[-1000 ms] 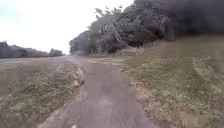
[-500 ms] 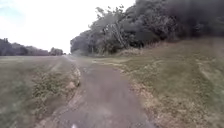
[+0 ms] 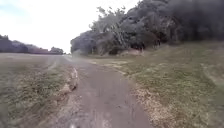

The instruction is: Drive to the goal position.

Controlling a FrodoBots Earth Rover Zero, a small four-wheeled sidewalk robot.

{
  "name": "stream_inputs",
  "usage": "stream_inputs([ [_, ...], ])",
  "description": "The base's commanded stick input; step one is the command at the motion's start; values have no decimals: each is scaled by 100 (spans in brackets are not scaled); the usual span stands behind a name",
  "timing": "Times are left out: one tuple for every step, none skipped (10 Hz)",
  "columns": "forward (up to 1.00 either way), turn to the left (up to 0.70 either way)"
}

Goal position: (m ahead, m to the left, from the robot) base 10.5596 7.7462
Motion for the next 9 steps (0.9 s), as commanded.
stream_inputs([
  [60, 1],
  [60, 16],
  [60, 16],
  [60, 16],
  [60, 16],
  [60, 14],
  [60, 4],
  [60, 1],
  [60, 1],
])
